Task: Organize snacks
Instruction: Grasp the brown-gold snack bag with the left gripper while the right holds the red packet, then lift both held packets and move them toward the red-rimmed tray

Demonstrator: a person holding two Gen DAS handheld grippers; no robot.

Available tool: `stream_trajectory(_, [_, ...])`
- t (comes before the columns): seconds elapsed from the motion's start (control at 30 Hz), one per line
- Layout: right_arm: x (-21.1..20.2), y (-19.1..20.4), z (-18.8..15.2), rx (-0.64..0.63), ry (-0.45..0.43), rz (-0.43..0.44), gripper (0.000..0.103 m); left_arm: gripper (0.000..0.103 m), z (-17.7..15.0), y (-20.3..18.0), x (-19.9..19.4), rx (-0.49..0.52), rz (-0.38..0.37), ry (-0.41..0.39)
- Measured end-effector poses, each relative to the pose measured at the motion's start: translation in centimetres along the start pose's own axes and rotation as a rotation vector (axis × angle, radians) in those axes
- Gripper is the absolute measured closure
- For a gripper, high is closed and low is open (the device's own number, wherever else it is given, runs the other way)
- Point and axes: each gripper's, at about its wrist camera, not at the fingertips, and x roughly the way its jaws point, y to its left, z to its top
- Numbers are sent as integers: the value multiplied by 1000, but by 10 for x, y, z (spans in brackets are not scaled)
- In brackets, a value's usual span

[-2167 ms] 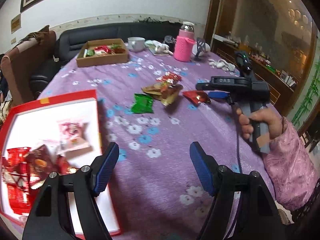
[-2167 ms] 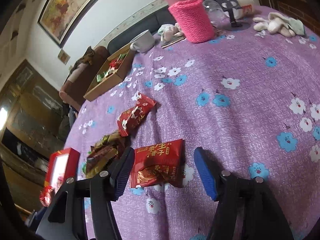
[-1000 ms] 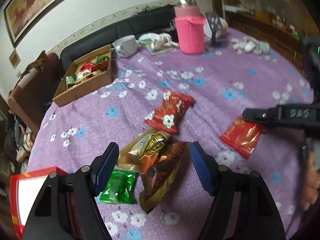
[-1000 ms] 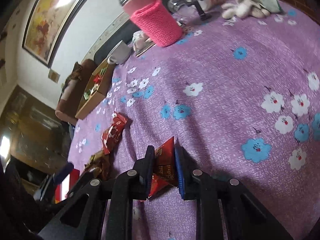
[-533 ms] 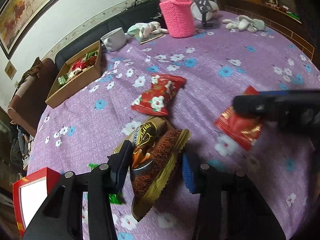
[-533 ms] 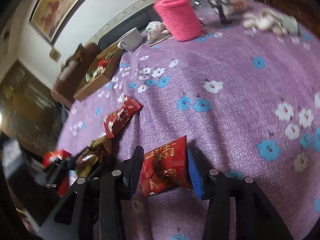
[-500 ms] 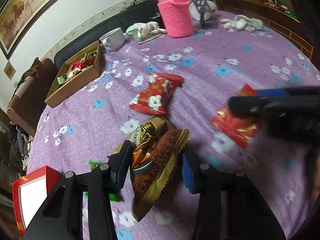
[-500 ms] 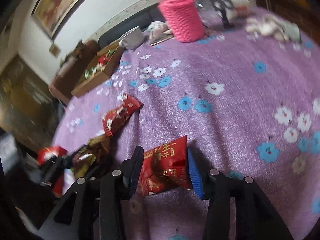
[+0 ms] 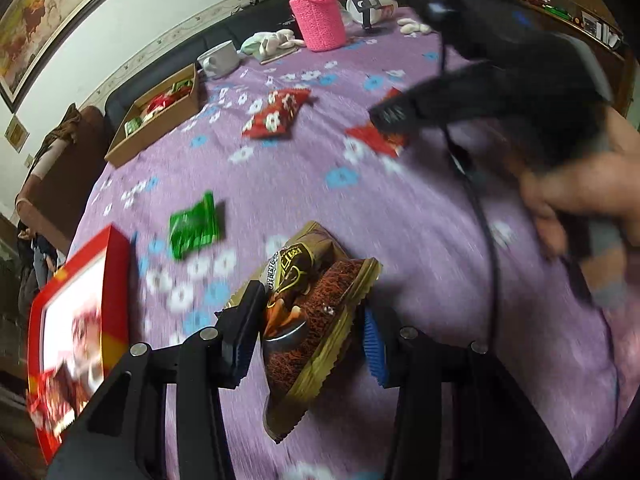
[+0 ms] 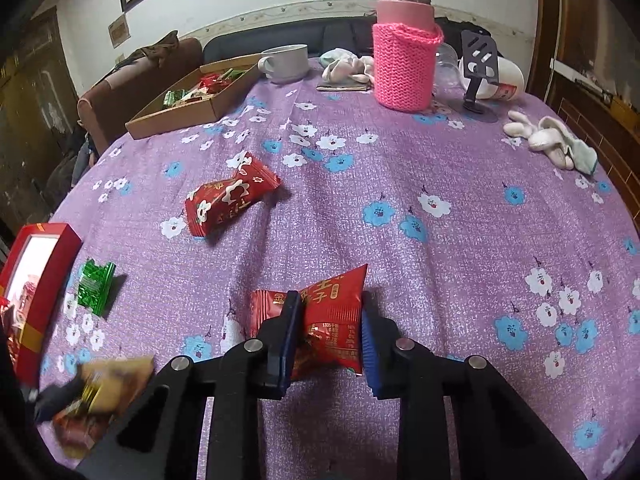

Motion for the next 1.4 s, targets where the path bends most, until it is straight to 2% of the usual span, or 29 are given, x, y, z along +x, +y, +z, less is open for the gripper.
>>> stream_trajectory(0.2, [0, 7, -3, -37, -18, -44, 75, 59, -24, -10, -21, -20, -13, 12])
stream_trajectory(0.43, [-16, 1, -17, -39, 17, -49, 75, 59, -32, -5, -28, -65, -59, 7])
stream_trajectory(0.7, [-54, -23, -55, 8, 31, -4, 76, 59, -38, 6, -31, -132, -115, -2])
stream_trajectory(0.93, [-92, -19, -89, 5, -6, 78, 77, 59, -41, 1, -32, -121, -95, -15])
stream_trajectory(1.1, [-100, 4, -98, -65, -59, -2, 78, 59, -46, -1, -35, -102, -85, -38])
stream_trajectory(1.23, [-105, 13, -101, -89, -77, -20, 78, 59, -47, 1, -35, -109, -98, -44])
stream_trajectory(1.4, [-94, 11, -104, -77, -58, -64, 77, 59, -49, 2, -36, -103, -111, -58])
